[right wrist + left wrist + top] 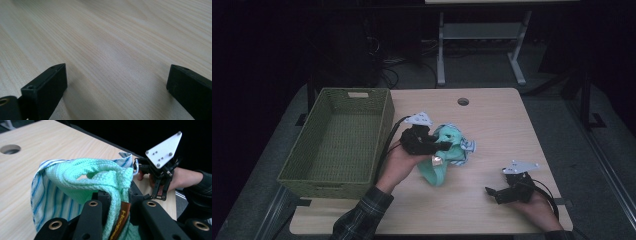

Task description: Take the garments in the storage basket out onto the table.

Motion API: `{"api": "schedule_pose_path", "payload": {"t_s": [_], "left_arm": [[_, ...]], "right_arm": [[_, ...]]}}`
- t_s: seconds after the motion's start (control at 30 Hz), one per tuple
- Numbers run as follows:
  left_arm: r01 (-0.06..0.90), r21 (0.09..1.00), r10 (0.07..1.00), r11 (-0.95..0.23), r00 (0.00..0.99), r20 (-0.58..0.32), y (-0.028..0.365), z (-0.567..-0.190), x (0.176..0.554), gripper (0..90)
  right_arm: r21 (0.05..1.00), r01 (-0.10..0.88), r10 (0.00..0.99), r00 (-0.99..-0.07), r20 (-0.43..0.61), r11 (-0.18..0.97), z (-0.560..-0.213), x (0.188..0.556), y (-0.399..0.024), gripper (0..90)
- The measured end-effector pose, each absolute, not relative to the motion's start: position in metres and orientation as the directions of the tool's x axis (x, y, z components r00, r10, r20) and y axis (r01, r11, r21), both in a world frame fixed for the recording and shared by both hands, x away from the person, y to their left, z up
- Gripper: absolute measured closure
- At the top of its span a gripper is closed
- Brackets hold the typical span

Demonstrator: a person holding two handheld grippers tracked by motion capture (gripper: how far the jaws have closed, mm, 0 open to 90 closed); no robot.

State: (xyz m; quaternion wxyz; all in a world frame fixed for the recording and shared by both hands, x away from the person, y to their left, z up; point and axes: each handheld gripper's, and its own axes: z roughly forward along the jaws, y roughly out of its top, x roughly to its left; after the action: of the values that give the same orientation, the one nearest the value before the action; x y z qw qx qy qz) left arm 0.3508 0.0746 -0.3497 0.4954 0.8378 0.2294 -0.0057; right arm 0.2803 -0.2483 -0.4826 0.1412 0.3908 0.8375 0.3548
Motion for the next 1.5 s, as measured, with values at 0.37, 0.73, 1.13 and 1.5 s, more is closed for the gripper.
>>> {"api": "schedule_pose_path", "payload": {"t_s": [0.37,0.73,1.13,1.5], "left_arm": [[0.394,0.786,0.324,-0.476,0.91,-0.26,0.046,-0.378,0.349,77.0],[0.397,0.75,0.313,-0.529,0.913,-0.262,0.032,-0.404,0.353,76.8],[0.443,0.691,0.36,-0.571,0.892,-0.275,0.027,-0.438,0.369,75.3],[0.435,0.643,0.403,-0.631,0.891,-0.208,0.022,-0.46,0.375,71.3]], "right_arm": [[0.705,0.552,0.754,-0.656,0.038,0.445,-0.483,0.28,-0.248,2.6],[0.704,0.554,0.756,-0.654,0.038,0.444,-0.483,0.28,-0.248,2.6],[0.704,0.555,0.756,-0.653,0.038,0.444,-0.483,0.281,-0.248,2.6],[0.703,0.555,0.756,-0.653,0.038,0.444,-0.483,0.28,-0.248,2.6]]}}
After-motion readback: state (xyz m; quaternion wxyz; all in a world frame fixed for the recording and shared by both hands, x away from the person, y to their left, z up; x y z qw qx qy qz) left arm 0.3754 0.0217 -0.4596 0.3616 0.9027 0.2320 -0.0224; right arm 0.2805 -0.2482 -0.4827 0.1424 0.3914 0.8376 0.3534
